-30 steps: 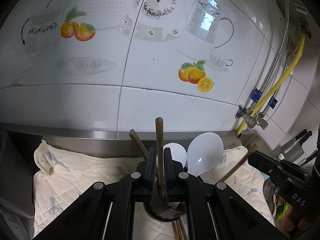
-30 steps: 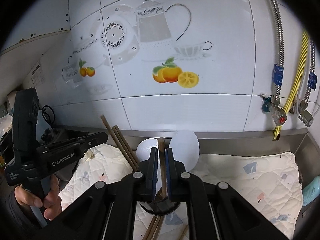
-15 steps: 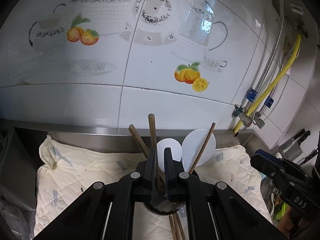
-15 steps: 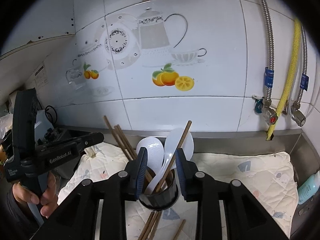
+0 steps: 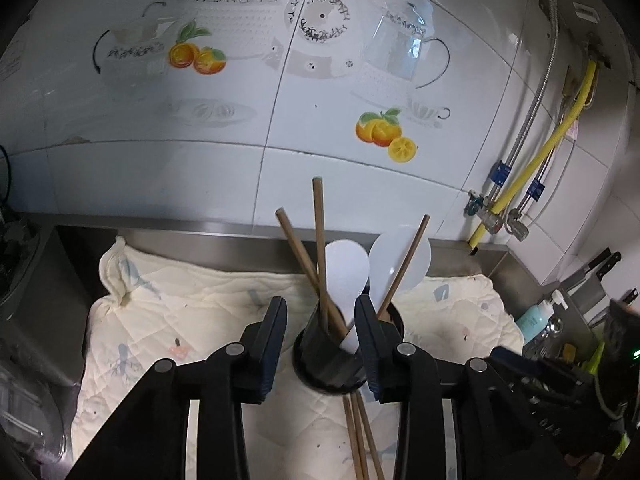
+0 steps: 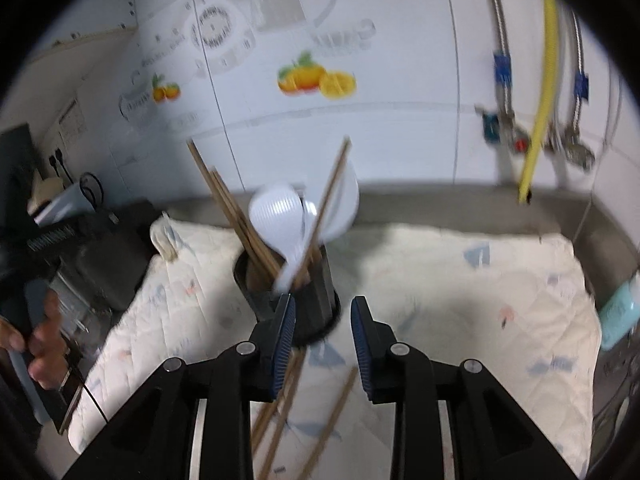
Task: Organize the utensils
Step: 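Lower the chopstick into the black cup and open right tool while left tool releases its chopstick, then move both tools back down to the remaining chopsticks beside the cup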
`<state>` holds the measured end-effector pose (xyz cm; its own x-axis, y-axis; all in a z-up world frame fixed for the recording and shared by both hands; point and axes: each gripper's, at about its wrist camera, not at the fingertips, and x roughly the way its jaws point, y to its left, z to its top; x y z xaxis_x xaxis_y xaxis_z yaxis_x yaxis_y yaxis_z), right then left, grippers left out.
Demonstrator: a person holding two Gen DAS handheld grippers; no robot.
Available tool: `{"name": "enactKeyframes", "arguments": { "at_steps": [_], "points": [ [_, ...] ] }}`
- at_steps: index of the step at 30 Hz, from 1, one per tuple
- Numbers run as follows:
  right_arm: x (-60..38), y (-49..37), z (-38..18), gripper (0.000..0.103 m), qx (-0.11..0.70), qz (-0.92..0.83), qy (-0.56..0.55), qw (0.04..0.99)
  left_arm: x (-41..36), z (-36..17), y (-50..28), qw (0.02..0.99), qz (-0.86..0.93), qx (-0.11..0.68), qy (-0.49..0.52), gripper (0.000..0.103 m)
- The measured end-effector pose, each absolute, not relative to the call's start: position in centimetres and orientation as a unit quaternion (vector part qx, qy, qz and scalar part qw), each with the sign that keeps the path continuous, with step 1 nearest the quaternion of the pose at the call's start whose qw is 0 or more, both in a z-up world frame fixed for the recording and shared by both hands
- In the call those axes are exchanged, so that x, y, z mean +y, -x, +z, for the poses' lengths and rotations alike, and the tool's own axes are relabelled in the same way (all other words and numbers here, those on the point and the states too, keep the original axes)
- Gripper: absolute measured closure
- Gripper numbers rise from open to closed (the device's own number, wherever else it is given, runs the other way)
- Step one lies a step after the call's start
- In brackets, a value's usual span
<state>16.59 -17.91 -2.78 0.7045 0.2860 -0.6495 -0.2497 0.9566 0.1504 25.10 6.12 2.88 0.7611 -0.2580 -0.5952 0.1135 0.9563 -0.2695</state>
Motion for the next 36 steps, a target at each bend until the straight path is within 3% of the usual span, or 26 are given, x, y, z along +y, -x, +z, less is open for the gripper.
{"name": "enactKeyframes", "arguments": {
  "at_steps": [6,15,31,36],
  "points": [
    [-18.0,-16.2,-7.2,0.072,0.406,0.142,-0.034,0.902,6.0,1.0,-24.0,0.923,-0.101,0.353,0.113,0.065],
    [-17.4,-17.2,-11.5,0.084,0.45,0.135,-0.048,0.881,5.4,-2.6,-23.5,0.908,-0.115,0.388,0.111,0.065],
    [-17.1,-20.0,-14.9,0.086,0.488,0.106,-0.054,0.865,2.6,-7.4,-24.3,0.881,-0.161,0.438,0.083,0.065],
    [-17.1,-20.3,-15.4,0.091,0.492,0.102,-0.052,0.863,1.5,-8.8,-24.6,0.869,-0.171,0.458,0.072,0.065]
  ]
}}
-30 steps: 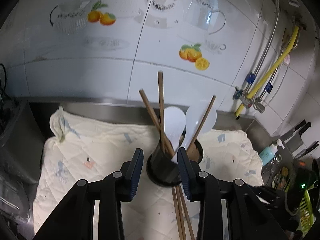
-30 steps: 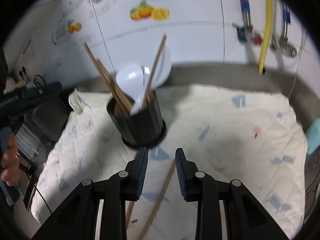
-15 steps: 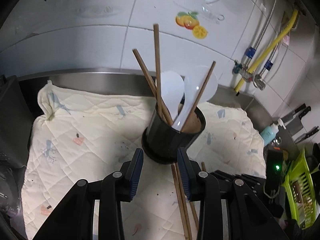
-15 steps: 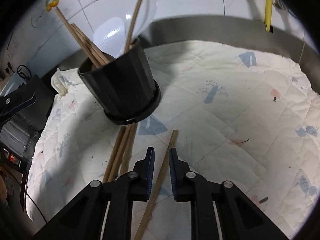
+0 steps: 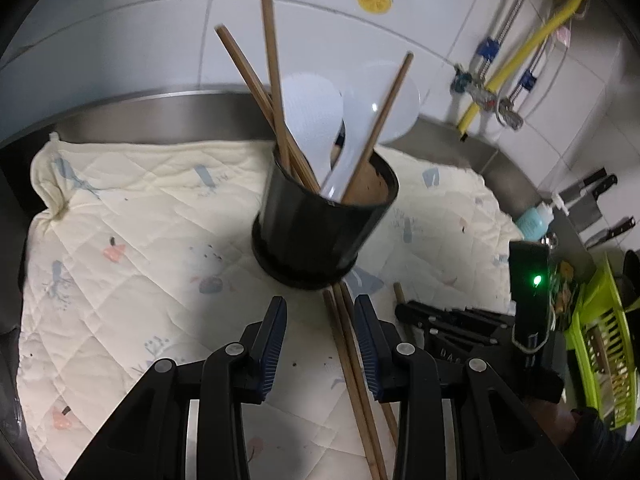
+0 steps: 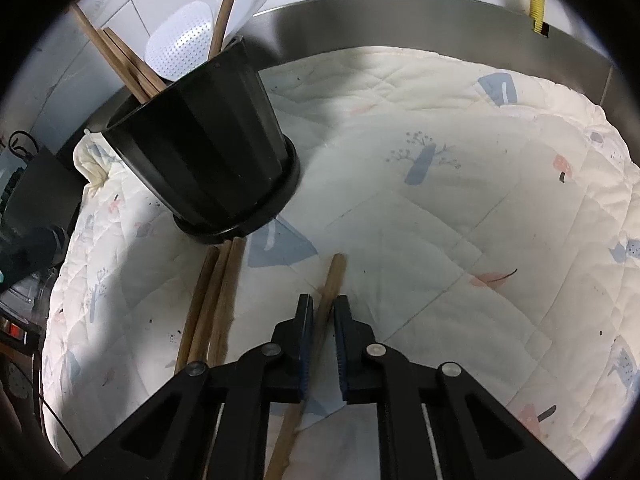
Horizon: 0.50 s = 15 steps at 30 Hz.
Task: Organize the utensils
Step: 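Move both tools back down to the remaining chopsticks beside the cup, then close right tool on a chopstick while left tool closes on another chopstick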
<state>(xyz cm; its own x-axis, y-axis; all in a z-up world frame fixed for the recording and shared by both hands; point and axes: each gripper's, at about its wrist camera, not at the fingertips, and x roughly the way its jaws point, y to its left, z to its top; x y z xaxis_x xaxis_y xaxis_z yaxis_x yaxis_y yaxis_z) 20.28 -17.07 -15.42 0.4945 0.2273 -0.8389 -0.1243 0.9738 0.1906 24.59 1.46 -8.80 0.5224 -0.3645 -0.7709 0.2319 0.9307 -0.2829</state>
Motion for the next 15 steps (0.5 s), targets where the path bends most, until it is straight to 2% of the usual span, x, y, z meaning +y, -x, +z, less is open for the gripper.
{"name": "enactKeyframes", "arguments": {
  "at_steps": [5,9,15],
  "points": [
    [-17.0,-20.2,-15.3,0.091,0.49,0.102,-0.045,0.865,0.2,-10.6,-25.2,0.854,-0.186,0.48,0.07,0.068],
    [-17.2,-19.7,-15.0,0.091,0.487,0.099,-0.047,0.867,-0.9,-12.5,-26.3,0.839,-0.191,0.505,0.066,0.076],
    [-17.6,-19.0,-14.5,0.091,0.484,0.096,-0.042,0.869,-2.0,-14.7,-27.7,0.829,-0.187,0.523,0.069,0.079]
  ]
}}
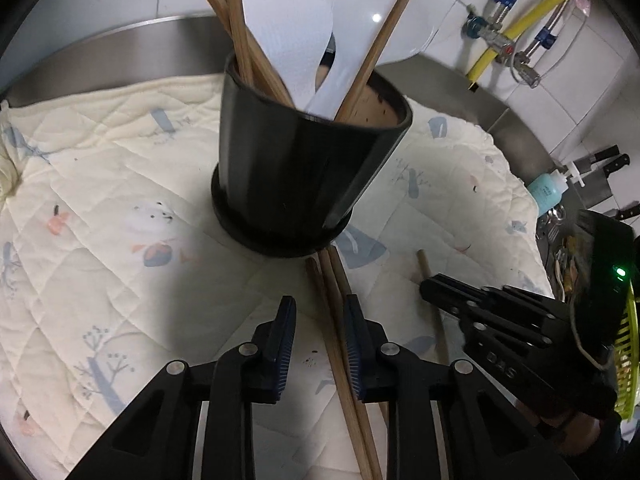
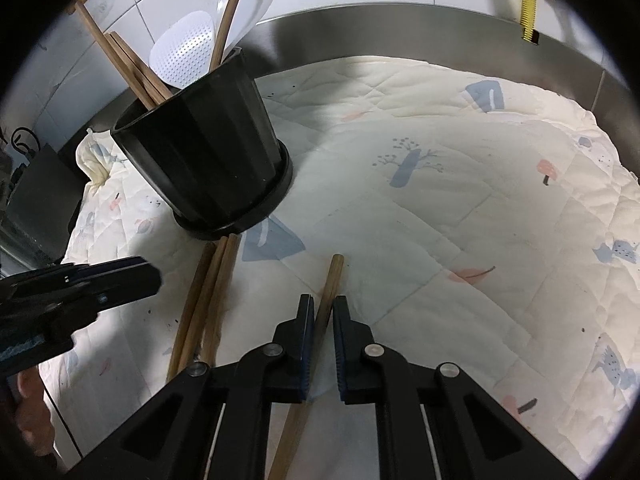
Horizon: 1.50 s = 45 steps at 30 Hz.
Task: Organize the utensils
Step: 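Close right tool on a chopstick while left tool closes on another chopstick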
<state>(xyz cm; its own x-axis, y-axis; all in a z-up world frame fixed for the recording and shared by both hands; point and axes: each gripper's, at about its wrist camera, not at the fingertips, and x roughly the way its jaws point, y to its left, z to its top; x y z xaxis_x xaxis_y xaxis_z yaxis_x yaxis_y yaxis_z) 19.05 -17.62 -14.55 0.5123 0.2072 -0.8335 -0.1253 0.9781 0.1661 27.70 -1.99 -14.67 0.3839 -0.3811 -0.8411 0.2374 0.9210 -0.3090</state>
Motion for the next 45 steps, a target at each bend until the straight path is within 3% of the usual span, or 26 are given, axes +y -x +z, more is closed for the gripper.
{"name": "enactKeyframes", "arguments": {
  "at_steps": [17,45],
  "points": [
    [-18.4,-19.1,-15.2,0.091,0.495,0.1,-0.052,0.861,-3.5,-17.9,-29.0,0.819,-0.176,0.542,0.071,0.092],
    [-18.7,-19.5,-14.3,0.092,0.491,0.108,-0.065,0.862,-4.5,-17.7,-29.6,0.82,-0.17,0.544,0.045,0.095]
  ]
}}
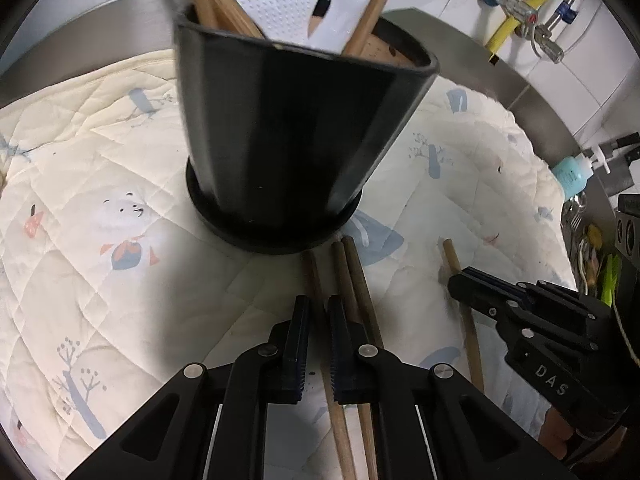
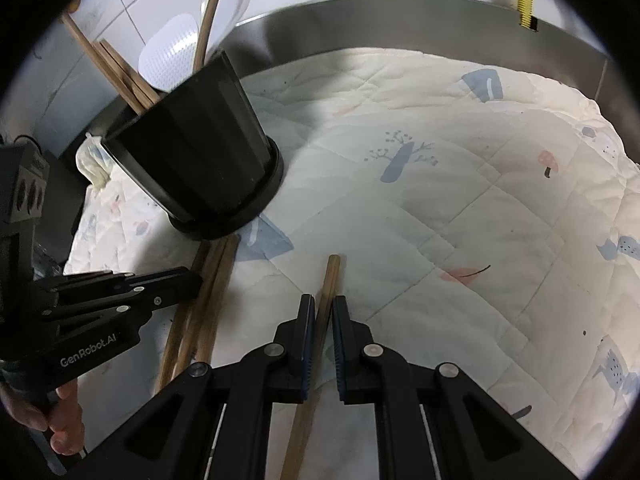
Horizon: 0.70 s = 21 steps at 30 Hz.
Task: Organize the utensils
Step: 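Close right tool on a chopstick while left tool closes on another chopstick, then lift the chopstick with right tool while left tool carries its chopstick over the black cup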
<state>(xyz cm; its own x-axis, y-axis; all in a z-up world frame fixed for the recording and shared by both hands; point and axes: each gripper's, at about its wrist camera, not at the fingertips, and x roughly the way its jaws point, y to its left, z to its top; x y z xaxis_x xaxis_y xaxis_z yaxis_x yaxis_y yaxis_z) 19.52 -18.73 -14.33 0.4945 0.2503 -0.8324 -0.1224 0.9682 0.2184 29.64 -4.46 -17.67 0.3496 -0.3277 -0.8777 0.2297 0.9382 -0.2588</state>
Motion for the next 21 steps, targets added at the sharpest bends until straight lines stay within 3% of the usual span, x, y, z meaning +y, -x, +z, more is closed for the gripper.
{"name": "enactKeyframes", "arguments": {
  "at_steps": [21],
  "points": [
    [-19.4,-13.9,-3.9,0.093,0.352,0.149,-0.045,0.923,0.1,-2.4,-22.8,0.899,-0.185,0.385,0.099,0.096]
  ]
}}
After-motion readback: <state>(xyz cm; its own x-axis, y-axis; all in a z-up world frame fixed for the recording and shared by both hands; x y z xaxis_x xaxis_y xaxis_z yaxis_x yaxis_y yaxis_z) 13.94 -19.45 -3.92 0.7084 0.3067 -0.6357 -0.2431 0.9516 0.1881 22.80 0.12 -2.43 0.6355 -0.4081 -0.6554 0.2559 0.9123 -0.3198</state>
